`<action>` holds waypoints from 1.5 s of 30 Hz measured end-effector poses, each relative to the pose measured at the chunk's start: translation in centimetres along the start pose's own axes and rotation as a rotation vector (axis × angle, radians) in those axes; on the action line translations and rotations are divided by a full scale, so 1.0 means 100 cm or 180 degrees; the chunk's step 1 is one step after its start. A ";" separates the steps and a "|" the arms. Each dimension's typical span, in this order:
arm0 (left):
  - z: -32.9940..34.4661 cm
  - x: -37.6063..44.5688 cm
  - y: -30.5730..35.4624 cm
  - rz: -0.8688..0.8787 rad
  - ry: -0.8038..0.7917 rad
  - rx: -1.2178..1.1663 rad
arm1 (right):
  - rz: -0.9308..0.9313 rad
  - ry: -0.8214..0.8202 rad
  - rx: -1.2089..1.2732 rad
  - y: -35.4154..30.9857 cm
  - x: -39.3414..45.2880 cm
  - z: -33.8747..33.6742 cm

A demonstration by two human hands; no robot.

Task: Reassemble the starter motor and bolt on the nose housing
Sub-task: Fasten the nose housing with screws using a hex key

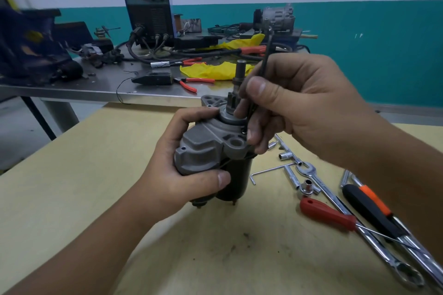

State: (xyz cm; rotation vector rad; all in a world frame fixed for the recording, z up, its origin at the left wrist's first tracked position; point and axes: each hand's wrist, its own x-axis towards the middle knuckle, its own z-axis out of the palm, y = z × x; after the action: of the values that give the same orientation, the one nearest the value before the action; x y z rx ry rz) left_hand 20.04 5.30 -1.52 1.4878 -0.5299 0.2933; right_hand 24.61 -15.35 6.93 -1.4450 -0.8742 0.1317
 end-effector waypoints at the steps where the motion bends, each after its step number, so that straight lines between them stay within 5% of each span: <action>1: 0.000 0.000 0.000 -0.0008 -0.0010 -0.0011 | -0.0033 0.0062 -0.0052 0.000 0.000 0.001; 6: 0.001 0.001 0.000 -0.0015 -0.0027 -0.0043 | -0.0130 0.0313 -0.0100 0.005 -0.002 0.003; 13: 0.001 0.000 0.000 -0.0038 -0.0038 -0.0050 | -0.0001 -0.0144 -0.0141 -0.002 -0.001 -0.005; 19: 0.001 0.001 0.001 -0.0040 -0.0059 -0.0071 | -0.0084 0.0223 -0.0203 0.005 -0.001 0.000; 25: 0.001 -0.001 0.000 0.0063 0.0061 0.0050 | 0.0236 -0.0132 0.0098 -0.003 0.000 -0.005; 32: 0.003 0.000 0.001 0.0082 -0.0030 0.0012 | 0.0063 0.0242 -0.0038 0.001 -0.002 -0.002; 40: 0.002 -0.001 -0.002 0.0111 -0.0014 -0.0022 | 0.0258 -0.0262 0.0055 -0.003 0.000 -0.011; 45: 0.004 0.001 -0.001 0.0114 -0.0008 -0.0043 | 0.0193 0.0130 -0.0107 0.003 0.000 -0.007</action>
State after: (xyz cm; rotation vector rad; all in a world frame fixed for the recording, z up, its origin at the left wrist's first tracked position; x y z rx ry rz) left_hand 20.11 4.92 -1.61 1.4669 -0.5598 0.3153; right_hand 25.17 -15.87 6.76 -1.5012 -0.8030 0.1332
